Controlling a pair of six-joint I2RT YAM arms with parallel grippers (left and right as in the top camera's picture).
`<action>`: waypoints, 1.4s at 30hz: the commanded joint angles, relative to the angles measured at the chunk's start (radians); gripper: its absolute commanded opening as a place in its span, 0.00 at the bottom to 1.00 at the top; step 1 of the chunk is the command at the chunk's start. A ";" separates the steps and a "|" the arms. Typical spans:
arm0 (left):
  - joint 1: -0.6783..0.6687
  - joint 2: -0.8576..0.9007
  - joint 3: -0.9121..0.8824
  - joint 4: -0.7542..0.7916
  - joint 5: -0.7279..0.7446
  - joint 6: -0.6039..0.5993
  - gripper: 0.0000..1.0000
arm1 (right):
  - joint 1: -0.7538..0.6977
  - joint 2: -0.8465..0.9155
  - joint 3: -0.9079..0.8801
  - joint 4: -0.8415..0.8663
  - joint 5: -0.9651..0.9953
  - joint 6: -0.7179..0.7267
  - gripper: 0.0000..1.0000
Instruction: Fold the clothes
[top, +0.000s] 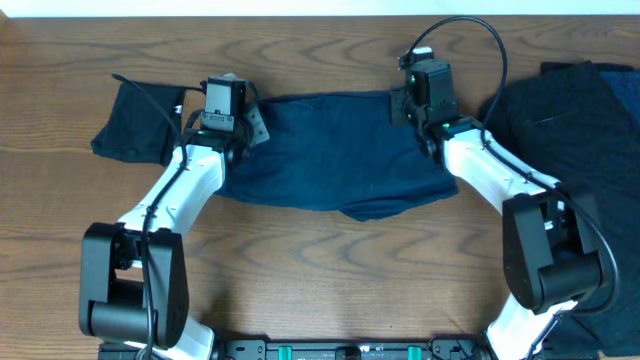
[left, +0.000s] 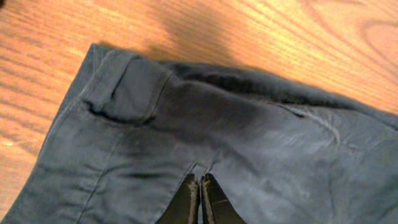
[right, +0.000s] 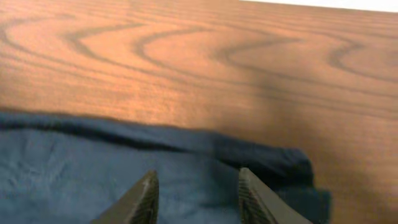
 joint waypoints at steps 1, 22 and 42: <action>0.000 0.061 0.011 0.032 -0.055 0.017 0.06 | -0.048 0.023 0.000 -0.051 0.044 -0.003 0.36; 0.026 0.160 0.011 0.249 -0.166 0.077 0.06 | -0.185 0.094 0.000 0.014 0.012 -0.003 0.57; 0.026 -0.200 0.004 -0.460 -0.135 -0.004 0.11 | -0.164 -0.290 -0.017 -0.743 -0.351 -0.003 0.01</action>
